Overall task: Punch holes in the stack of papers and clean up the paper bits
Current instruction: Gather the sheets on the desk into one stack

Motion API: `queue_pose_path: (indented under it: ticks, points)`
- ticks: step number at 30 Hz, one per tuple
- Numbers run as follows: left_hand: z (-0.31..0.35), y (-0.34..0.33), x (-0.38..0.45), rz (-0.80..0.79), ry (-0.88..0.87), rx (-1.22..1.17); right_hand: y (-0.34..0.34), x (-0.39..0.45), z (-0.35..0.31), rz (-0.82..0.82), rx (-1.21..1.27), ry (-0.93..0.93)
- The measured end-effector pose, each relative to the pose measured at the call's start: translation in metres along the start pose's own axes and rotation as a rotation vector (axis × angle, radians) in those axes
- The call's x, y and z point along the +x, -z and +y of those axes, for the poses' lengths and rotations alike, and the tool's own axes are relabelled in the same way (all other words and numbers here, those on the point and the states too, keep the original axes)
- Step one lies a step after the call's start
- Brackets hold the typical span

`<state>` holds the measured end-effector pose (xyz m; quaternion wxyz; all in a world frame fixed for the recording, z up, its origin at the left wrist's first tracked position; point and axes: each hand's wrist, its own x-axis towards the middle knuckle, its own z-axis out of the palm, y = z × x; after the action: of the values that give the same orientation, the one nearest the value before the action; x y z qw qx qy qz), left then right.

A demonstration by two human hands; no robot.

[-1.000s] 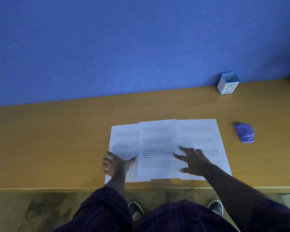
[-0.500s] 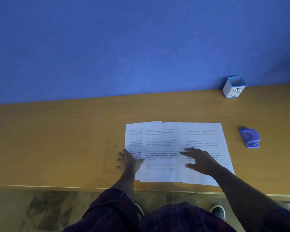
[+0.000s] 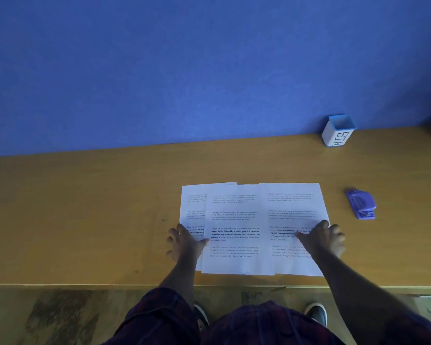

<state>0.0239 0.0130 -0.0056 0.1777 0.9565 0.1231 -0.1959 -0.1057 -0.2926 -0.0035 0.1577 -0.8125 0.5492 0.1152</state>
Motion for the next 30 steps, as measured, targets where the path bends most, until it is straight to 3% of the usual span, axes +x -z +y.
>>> queue_pose_path:
  ticks: [18,30]
  points:
    - [0.015,-0.011,-0.006,-0.028,-0.072,0.175,-0.005,-0.004,-0.007,0.002,-0.075,0.207]
    - [0.019,-0.017,-0.012,-0.052,-0.113,0.168,-0.011,-0.011,-0.008,-0.043,0.128,0.208]
